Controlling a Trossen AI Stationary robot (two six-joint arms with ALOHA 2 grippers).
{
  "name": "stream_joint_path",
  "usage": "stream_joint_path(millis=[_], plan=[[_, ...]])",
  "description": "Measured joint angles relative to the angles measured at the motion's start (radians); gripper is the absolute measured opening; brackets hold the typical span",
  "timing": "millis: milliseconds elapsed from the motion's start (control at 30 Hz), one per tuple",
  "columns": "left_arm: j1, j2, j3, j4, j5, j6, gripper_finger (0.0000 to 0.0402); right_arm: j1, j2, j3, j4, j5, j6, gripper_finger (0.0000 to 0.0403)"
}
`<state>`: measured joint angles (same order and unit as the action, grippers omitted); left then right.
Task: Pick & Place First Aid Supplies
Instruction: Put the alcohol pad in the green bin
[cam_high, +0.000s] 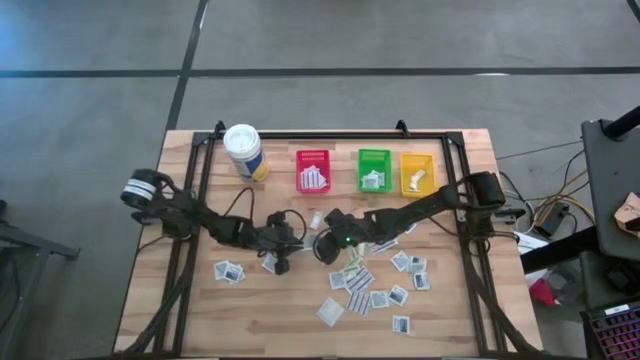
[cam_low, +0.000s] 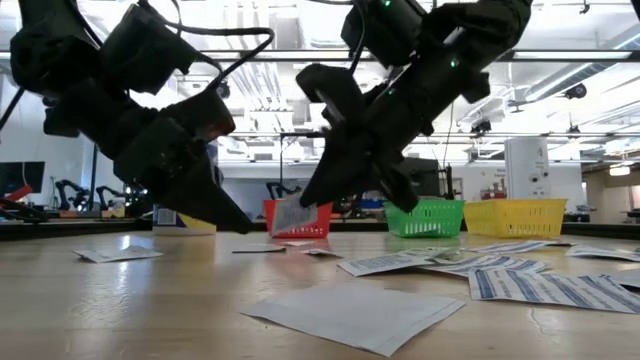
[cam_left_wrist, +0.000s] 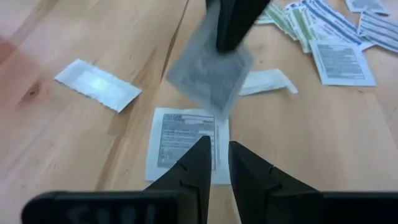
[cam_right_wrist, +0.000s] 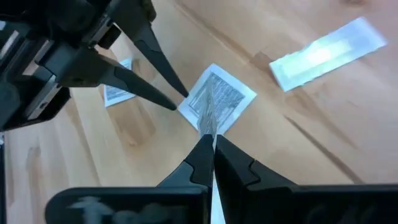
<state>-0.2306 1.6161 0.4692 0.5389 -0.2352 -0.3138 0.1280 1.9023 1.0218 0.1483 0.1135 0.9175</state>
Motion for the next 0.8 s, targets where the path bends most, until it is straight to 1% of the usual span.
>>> stream_joint_path(millis=[300, 533, 667, 800], plan=[[-0.002, -0.001, -0.001, -0.008, 0.000, 0.010, 0.0064, -0.004, -0.108, -0.001, -0.156, 0.097, -0.067, 0.0008], [-0.015, -0.004, 0.002, 0.000, 0.017, 0.012, 0.0064, -0.004, -0.194, -0.006, -0.236, 0.135, -0.180, 0.0008], [-0.018, -0.005, 0.002, 0.006, 0.017, 0.013, 0.0064, -0.007, -0.238, -0.010, -0.299, 0.199, -0.266, 0.0008], [-0.020, -0.011, 0.002, 0.009, 0.036, 0.013, 0.0064, -0.025, -0.285, -0.016, -0.376, 0.203, -0.332, 0.0008]])
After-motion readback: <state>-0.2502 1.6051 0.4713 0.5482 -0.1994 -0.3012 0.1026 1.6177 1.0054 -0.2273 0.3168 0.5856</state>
